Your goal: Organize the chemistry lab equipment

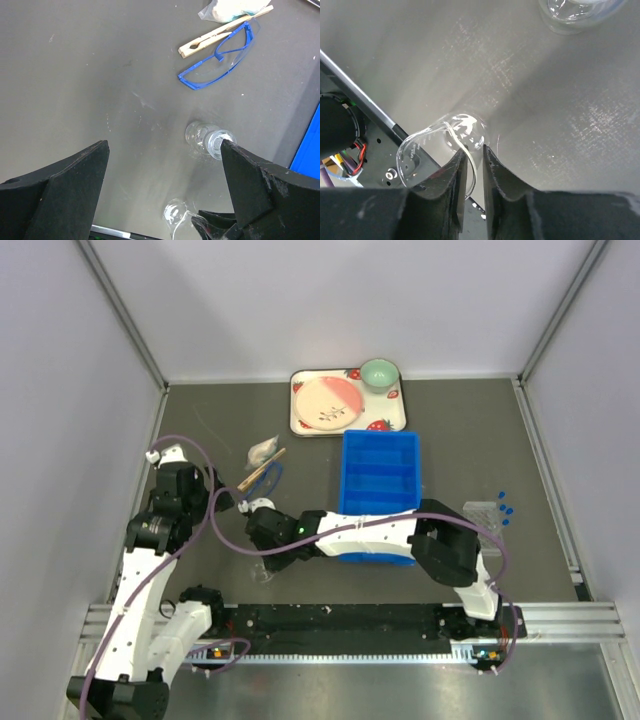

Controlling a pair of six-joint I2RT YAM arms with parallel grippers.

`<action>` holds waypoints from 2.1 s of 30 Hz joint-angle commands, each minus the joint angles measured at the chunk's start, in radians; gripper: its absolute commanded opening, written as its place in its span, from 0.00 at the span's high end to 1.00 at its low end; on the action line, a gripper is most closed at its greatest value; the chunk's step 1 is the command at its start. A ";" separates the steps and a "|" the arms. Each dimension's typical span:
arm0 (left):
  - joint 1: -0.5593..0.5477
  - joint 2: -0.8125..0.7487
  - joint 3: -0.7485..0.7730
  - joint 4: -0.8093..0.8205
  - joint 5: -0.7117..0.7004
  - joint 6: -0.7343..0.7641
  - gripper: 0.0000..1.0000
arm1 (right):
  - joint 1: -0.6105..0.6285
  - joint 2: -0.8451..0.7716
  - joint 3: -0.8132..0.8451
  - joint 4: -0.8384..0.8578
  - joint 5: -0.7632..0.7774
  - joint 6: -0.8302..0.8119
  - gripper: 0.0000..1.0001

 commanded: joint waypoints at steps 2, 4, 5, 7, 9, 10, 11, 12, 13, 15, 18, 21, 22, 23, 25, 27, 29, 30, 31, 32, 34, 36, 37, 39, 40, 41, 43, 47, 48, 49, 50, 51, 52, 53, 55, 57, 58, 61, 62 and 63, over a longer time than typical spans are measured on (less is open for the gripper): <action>0.002 -0.021 -0.007 0.033 0.018 0.003 0.01 | 0.018 0.045 0.066 -0.020 0.015 -0.012 0.95; 0.002 -0.021 -0.007 0.030 0.018 0.005 0.01 | 0.018 0.042 0.073 -0.030 0.027 -0.015 1.00; 0.003 -0.023 -0.007 0.030 0.018 0.008 0.01 | 0.018 0.036 0.073 -0.034 0.032 -0.016 1.00; 0.003 -0.027 -0.005 0.030 0.016 0.006 0.01 | 0.018 0.018 0.070 -0.047 0.055 -0.027 1.00; 0.002 -0.029 -0.004 0.032 0.016 0.005 0.01 | 0.018 -0.019 0.069 -0.063 0.072 -0.031 1.00; 0.003 -0.031 -0.002 0.030 0.019 0.005 0.01 | 0.018 -0.033 0.067 -0.070 0.078 -0.038 1.00; 0.002 -0.031 -0.002 0.029 0.021 0.002 0.01 | 0.018 -0.066 0.064 -0.084 0.086 -0.038 1.00; 0.002 -0.032 -0.002 0.030 0.022 0.003 0.01 | 0.018 -0.086 0.055 -0.092 0.099 -0.039 1.00; 0.003 -0.034 -0.002 0.032 0.022 0.003 0.01 | 0.018 -0.103 0.050 -0.100 0.106 -0.044 1.00; 0.002 -0.035 -0.007 0.033 0.025 0.005 0.01 | 0.018 -0.166 0.031 -0.121 0.130 -0.048 1.00; 0.002 -0.037 -0.016 0.041 0.028 0.013 0.01 | 0.018 -0.269 0.000 -0.155 0.165 -0.047 1.00; 0.002 -0.035 -0.019 0.049 0.034 0.017 0.01 | 0.018 -0.379 -0.028 -0.202 0.216 -0.048 1.00; 0.002 -0.035 -0.020 0.050 0.036 0.017 0.01 | 0.017 -0.404 -0.031 -0.215 0.233 -0.048 1.00; 0.002 -0.034 -0.025 0.052 0.045 0.019 0.01 | 0.017 -0.425 -0.035 -0.230 0.248 -0.050 1.00; 0.002 -0.034 -0.030 0.059 0.054 0.019 0.01 | 0.015 -0.494 -0.051 -0.277 0.303 -0.044 1.00; 0.003 -0.034 -0.037 0.062 0.070 0.022 0.01 | 0.011 -0.536 -0.077 -0.314 0.357 -0.035 1.00; 0.003 -0.037 -0.045 0.069 0.079 0.028 0.01 | -0.017 -0.602 -0.106 -0.353 0.375 -0.010 1.00; 0.003 -0.037 -0.047 0.073 0.094 0.032 0.02 | -0.029 -0.622 -0.147 -0.360 0.383 -0.004 1.00; 0.003 -0.037 -0.050 0.075 0.100 0.048 0.02 | -0.041 -0.648 -0.167 -0.369 0.386 0.011 1.00; 0.002 -0.040 -0.050 0.075 0.103 0.055 0.02 | -0.070 -0.687 -0.190 -0.373 0.386 0.018 1.00; 0.003 -0.047 -0.051 0.078 0.119 0.060 0.02 | -0.100 -0.726 -0.250 -0.376 0.391 0.030 1.00; 0.002 -0.054 -0.053 0.085 0.134 0.065 0.02 | -0.138 -0.761 -0.297 -0.385 0.392 0.036 1.00; 0.003 -0.055 -0.053 0.084 0.152 0.063 0.02 | -0.147 -0.768 -0.310 -0.383 0.394 0.041 1.00; 0.002 -0.063 -0.054 0.090 0.169 0.065 0.02 | -0.176 -0.780 -0.344 -0.386 0.395 0.044 1.00; 0.003 -0.064 -0.056 0.090 0.183 0.066 0.02 | -0.184 -0.780 -0.356 -0.385 0.394 0.048 1.00; 0.003 -0.066 -0.056 0.093 0.188 0.068 0.02 | -0.193 -0.777 -0.364 -0.383 0.395 0.053 1.00; 0.002 -0.069 -0.054 0.093 0.188 0.068 0.02 | -0.215 -0.763 -0.388 -0.379 0.399 0.057 1.00; 0.002 -0.070 -0.056 0.096 0.188 0.071 0.02 | -0.241 -0.740 -0.427 -0.337 0.380 0.058 1.00; 0.002 -0.070 -0.057 0.096 0.188 0.071 0.02 | -0.247 -0.732 -0.442 -0.313 0.363 0.059 1.00; 0.002 -0.070 -0.059 0.096 0.188 0.071 0.02 | -0.256 -0.728 -0.451 -0.302 0.357 0.061 1.00; 0.003 -0.072 -0.060 0.096 0.189 0.071 0.02 | -0.261 -0.722 -0.459 -0.291 0.350 0.061 1.00; 0.003 -0.074 -0.060 0.096 0.189 0.071 0.02 | -0.261 -0.717 -0.473 -0.285 0.340 0.064 1.00; 0.003 -0.074 -0.062 0.098 0.188 0.072 0.02 | -0.266 -0.703 -0.477 -0.265 0.334 0.065 1.00; 0.002 -0.075 -0.063 0.096 0.188 0.072 0.02 | -0.267 -0.697 -0.489 -0.256 0.328 0.068 1.00; 0.002 -0.077 -0.063 0.096 0.223 0.071 0.02 | -0.269 -0.677 -0.499 -0.226 0.313 0.074 1.00; 0.003 -0.077 -0.063 0.098 0.229 0.069 0.02 | -0.269 -0.650 -0.506 -0.209 0.299 0.079 1.00; 0.003 -0.078 -0.065 0.098 0.229 0.068 0.02 | -0.269 -0.640 -0.509 -0.201 0.296 0.079 1.00; 0.003 -0.077 -0.066 0.098 0.232 0.068 0.02 | -0.270 -0.605 -0.516 -0.166 0.284 0.085 1.00; 0.003 -0.077 -0.066 0.099 0.232 0.068 0.02 | -0.269 -0.590 -0.520 -0.150 0.276 0.085 1.00; 0.002 -0.077 -0.068 0.098 0.234 0.069 0.02 | -0.270 -0.581 -0.520 -0.144 0.273 0.088 1.00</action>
